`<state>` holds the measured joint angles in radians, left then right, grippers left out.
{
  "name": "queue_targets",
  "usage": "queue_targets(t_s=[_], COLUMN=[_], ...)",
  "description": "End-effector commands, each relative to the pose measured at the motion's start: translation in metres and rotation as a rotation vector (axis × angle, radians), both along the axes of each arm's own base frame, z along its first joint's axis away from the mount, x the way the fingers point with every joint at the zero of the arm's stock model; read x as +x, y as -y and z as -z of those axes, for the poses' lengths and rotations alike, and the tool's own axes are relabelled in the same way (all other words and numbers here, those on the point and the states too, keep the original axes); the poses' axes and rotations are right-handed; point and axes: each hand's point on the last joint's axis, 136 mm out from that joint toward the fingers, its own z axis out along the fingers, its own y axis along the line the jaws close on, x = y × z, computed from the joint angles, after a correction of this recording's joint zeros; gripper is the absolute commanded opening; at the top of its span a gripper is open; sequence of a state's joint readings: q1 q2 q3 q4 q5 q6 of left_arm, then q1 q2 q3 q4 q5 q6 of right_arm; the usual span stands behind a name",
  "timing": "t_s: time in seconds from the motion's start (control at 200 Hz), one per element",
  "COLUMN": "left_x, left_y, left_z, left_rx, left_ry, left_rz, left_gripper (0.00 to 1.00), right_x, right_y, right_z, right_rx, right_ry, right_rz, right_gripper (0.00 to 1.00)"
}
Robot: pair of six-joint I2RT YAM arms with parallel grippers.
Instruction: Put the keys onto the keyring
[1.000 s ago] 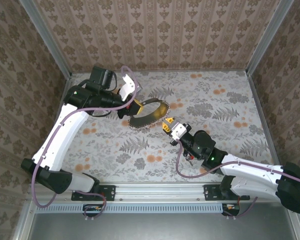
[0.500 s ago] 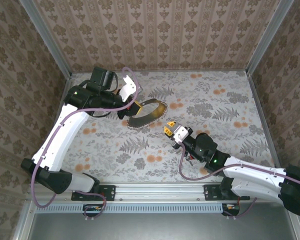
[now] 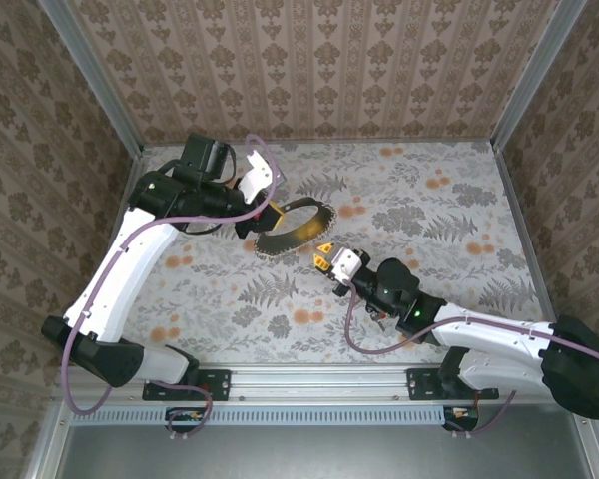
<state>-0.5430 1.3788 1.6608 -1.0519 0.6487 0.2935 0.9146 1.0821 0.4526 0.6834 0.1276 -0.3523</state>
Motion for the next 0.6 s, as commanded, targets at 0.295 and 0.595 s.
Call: queue_targets(t_s=[0.295, 0.595], left_x=[-0.010, -0.011], left_y=[-0.004, -0.005], left_z=[-0.024, -0.025], left_rx=[-0.039, -0.038], left_ry=[0.088, 0.090], left_rz=[0.021, 0.021], left_gripper=[0.00, 0.00], right_x=[-0.002, -0.004], right_y=[-0.011, -0.020], right_z=[-0.024, -0.028], right_rx=[0.071, 0.073], right_ry=[0.007, 0.006], right_rz=[-0.036, -0.074], right_gripper=[0.22, 0.22])
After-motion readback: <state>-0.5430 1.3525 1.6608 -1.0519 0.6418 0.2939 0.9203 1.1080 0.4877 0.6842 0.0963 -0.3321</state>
